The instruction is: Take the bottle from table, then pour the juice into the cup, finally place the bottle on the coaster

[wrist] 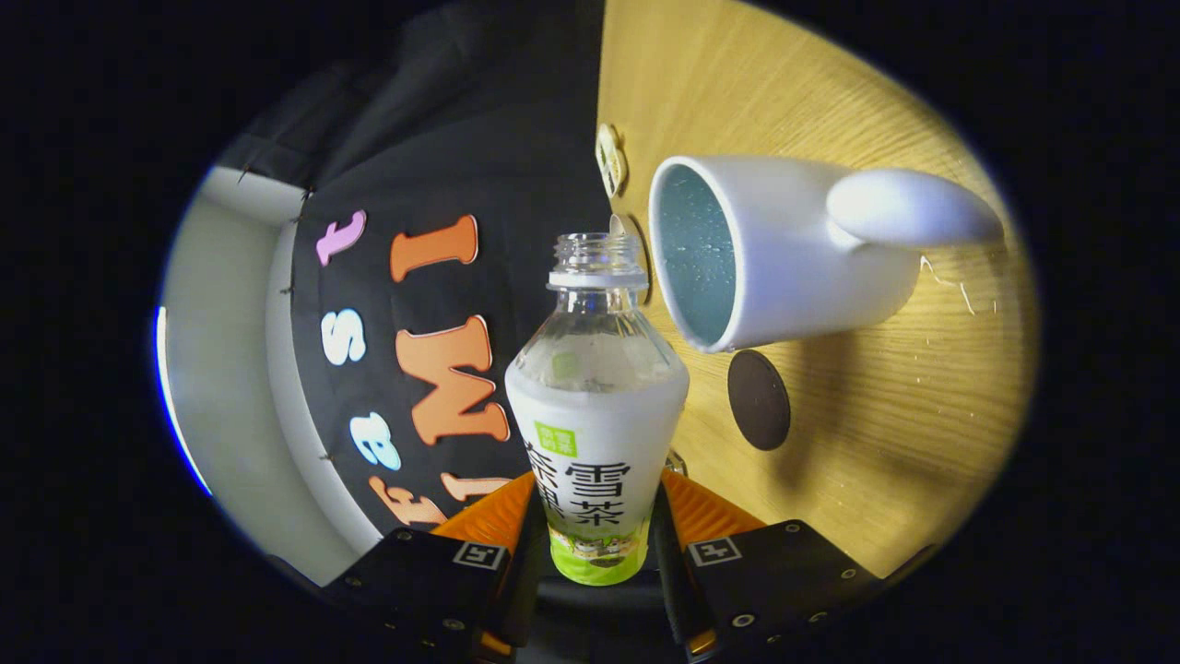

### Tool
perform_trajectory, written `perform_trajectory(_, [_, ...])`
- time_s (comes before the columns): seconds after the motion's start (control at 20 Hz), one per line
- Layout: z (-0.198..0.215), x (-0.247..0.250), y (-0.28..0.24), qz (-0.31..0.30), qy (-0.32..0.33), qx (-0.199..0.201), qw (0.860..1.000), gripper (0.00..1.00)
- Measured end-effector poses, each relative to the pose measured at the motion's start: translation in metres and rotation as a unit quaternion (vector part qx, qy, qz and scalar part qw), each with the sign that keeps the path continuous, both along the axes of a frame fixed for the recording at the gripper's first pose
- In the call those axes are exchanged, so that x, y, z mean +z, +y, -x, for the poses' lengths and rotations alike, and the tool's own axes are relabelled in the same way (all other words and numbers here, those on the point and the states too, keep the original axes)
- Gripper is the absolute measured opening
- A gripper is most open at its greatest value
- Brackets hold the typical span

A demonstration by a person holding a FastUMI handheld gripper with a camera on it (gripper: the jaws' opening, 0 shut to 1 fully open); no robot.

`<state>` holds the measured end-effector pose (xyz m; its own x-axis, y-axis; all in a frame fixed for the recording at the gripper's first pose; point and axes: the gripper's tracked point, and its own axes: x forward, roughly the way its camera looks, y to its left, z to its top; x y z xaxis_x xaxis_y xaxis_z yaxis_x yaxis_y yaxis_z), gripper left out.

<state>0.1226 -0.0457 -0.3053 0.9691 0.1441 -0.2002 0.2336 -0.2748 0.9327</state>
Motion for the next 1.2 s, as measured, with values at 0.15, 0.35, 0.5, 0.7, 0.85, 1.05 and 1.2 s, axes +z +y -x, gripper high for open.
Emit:
perform_trajectory(0.15, [-0.001, -0.006, 0.005, 0.088, -0.010, 0.026, 0.996, 0.57])
perform_trajectory(0.35, [0.000, 0.007, -0.003, 0.216, -0.036, 0.052, 0.974, 0.57])
perform_trajectory(0.5, [-0.004, 0.014, -0.012, 0.324, -0.057, 0.058, 0.942, 0.57])
perform_trajectory(0.7, [-0.018, 0.032, -0.033, 0.408, -0.092, 0.044, 0.907, 0.57])
perform_trajectory(0.85, [-0.030, 0.028, -0.033, 0.490, -0.090, 0.061, 0.865, 0.57])
perform_trajectory(1.05, [-0.036, 0.025, -0.028, 0.593, -0.103, 0.099, 0.792, 0.57])
perform_trajectory(1.2, [-0.046, 0.017, -0.025, 0.640, -0.087, 0.115, 0.755, 0.57])
